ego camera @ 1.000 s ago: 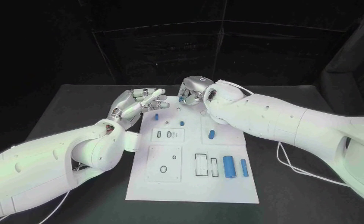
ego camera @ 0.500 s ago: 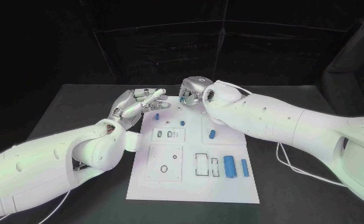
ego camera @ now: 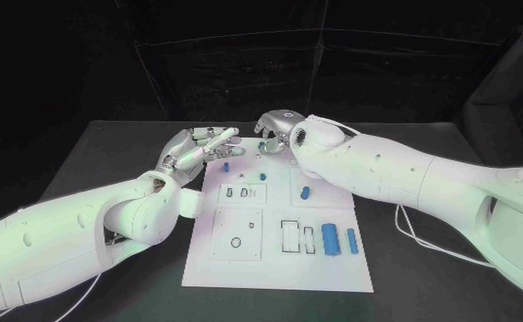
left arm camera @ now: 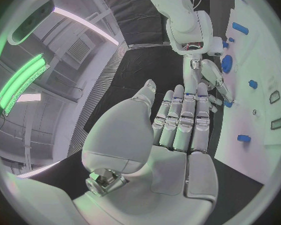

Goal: Assemble the parts on the task board

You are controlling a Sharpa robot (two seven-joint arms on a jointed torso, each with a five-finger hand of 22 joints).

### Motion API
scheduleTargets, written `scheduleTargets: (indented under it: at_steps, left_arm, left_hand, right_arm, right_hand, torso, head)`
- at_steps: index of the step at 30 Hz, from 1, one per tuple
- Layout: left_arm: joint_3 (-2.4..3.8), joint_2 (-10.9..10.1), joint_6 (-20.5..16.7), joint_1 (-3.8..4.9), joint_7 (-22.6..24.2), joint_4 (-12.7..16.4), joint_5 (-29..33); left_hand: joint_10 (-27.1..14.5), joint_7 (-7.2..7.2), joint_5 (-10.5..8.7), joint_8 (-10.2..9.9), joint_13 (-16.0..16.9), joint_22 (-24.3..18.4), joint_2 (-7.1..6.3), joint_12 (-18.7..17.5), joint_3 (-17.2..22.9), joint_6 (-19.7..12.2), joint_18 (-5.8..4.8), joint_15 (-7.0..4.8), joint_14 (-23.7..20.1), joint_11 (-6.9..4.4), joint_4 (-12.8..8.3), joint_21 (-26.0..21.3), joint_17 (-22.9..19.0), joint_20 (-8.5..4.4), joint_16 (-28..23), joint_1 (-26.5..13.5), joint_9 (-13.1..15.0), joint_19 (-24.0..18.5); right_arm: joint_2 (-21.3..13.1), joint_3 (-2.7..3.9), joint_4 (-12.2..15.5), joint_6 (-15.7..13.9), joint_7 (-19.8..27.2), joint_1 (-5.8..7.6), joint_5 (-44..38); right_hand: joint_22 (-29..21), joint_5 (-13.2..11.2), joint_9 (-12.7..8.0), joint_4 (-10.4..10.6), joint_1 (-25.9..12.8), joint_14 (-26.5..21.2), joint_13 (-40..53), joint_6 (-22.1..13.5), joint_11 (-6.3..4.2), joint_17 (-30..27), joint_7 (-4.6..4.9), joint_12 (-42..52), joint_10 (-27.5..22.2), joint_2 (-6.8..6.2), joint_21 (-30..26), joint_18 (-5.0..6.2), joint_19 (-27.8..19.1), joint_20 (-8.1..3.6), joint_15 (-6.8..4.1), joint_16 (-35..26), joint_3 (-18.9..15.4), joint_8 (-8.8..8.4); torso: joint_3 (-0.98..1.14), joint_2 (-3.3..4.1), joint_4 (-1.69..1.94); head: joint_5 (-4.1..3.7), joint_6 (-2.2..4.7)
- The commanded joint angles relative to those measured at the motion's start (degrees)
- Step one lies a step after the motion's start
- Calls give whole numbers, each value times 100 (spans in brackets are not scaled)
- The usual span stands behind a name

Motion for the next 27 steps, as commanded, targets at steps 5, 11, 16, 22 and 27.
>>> scheduleTargets:
  at_steps: [5, 11, 16, 22, 27]
  left_arm:
    - [4, -10, 104, 11, 16, -10, -35]
    - [4, -27, 126, 10, 24, -22, -35]
    - [3, -46, 134, 10, 28, -32, -35]
    - [1, -39, 150, 9, 27, -60, -34]
    - [-15, -18, 165, 8, 24, -87, -34]
  left_hand:
    - [3, 8, 7, -36, -9, -6, 20, -32, -17, 39, 34, -4, 41, 29, -21, -28, 9, -1, -38, -28, -3, 36]
    - [14, -4, 7, -37, -7, -11, 33, -36, -12, 52, 35, -6, 46, 22, -32, -33, 12, -1, -43, -21, -1, 41]
    - [18, -8, 7, -37, -7, -12, 37, -37, -11, 56, 36, -7, 48, 19, -36, -34, 13, -1, -45, -19, 0, 43]
    - [19, -10, 7, -37, -7, -12, 38, -38, -11, 58, 36, -7, 49, 18, -37, -35, 13, -1, -45, -18, 0, 43]
    - [19, -10, 7, -37, -7, -12, 38, -38, -11, 58, 36, -7, 49, 18, -37, -35, 13, -1, -45, -18, 0, 43]
  right_arm:
    - [-295, 4, 361, -641, 143, 15, 172]
    - [-913, 2, 1013, -1047, 270, 14, 681]
    - [-1572, 0, 1600, -965, 271, 14, 1249]
    - [-2148, -2, 1915, -433, 43, 15, 1666]
    - [-2327, -3, 1900, -48, -189, 15, 1727]
  right_hand:
    - [64, 187, 75, 98, 187, 9, 36, 454, 10, -23, 29, 236, 96, 56, 57, -11, 54, 17, 36, -2, -154, 107]
    - [365, 564, 96, 146, 237, 91, 50, 736, -49, 245, 28, 468, 540, 76, 280, -58, 229, -22, -14, 182, -74, 177]
    - [725, 702, 85, 274, 105, 187, 183, 846, -220, 648, -101, 804, 1233, -36, 531, -111, 411, -106, -127, 439, -134, 171]
    - [1361, 774, 70, 519, -63, 262, 888, 925, -476, 1094, -330, 1704, 2125, -324, 951, -226, 714, -347, -353, 729, -599, 175]
    - [1852, 797, 58, 1001, 237, 310, 4089, 814, -428, 1662, -303, 4621, 1623, -198, 1277, -310, 851, -353, -342, 1076, -1355, 170]
  torso:
    - [13, -4, -24]
    - [19, -23, -57]
    - [35, -40, -116]
    - [49, -50, -154]
    - [56, -44, -162]
  head:
    - [-1, 27]
    - [-23, 49]
    - [-59, 61]
    - [-69, 50]
    - [-78, 38]
